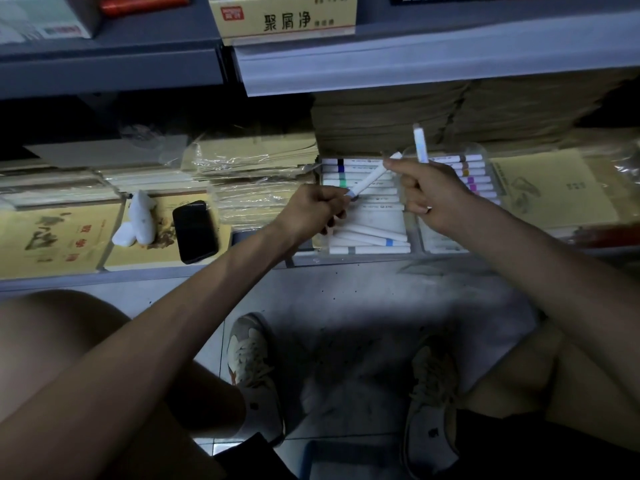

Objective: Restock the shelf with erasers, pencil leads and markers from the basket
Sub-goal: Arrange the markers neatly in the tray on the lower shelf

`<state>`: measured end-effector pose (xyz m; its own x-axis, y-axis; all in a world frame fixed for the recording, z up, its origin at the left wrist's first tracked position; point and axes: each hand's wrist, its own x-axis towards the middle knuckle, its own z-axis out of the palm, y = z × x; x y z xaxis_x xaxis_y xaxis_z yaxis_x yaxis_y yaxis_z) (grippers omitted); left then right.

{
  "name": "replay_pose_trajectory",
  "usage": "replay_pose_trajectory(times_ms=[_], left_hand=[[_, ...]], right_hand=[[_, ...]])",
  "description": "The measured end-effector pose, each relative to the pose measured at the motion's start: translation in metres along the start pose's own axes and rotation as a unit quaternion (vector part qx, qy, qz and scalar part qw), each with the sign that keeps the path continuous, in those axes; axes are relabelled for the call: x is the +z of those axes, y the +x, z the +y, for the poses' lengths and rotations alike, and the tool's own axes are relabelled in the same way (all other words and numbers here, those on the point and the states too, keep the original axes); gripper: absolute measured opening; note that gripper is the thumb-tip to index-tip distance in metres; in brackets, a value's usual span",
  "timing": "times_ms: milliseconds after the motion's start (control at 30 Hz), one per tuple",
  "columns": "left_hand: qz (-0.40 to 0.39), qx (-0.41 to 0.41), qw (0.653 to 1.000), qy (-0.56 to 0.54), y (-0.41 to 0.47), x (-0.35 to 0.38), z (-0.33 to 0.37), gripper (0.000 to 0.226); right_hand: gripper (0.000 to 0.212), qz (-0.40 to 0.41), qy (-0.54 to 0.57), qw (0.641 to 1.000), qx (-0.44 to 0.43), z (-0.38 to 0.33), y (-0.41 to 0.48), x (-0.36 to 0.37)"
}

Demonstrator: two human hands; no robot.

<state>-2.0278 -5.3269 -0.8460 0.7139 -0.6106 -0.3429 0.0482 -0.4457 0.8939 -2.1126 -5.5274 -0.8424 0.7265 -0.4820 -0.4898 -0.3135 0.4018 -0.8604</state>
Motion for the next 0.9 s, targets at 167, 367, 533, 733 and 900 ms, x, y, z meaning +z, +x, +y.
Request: replay_pose_trajectory(times_ms=[167, 367, 533, 733, 900], left_hand=[[-0.002, -0.033, 0.999, 0.024, 0.004, -0.008, -0.003, 0.013], [0.125, -0.038, 0.989, 0.065, 0.012, -0.012, -0.012, 0.024], [0.122, -0.113, 0.985, 0.038, 0.016, -0.013, -0.021, 0.028], [0.070, -0.159, 0.983, -0.057, 0.012, -0.001, -0.029, 0.041], [0.088, -0.154, 0.982, -0.069, 0.012, 0.006, -0.035, 0.035]], right_hand=[[0.017, -0.003, -0.062, 0.997, 0.044, 0.009, 0.000, -0.010], [0.023, -0.009, -0.113, 0.987, 0.115, 0.014, 0.000, -0.025], [0.028, -0.006, -0.121, 0.984, 0.133, 0.020, 0.001, -0.033], [0.030, 0.019, -0.209, 0.975, 0.072, 0.028, -0.004, -0.031], [0.035, 0.061, -0.245, 0.968, -0.011, 0.043, -0.002, -0.022]])
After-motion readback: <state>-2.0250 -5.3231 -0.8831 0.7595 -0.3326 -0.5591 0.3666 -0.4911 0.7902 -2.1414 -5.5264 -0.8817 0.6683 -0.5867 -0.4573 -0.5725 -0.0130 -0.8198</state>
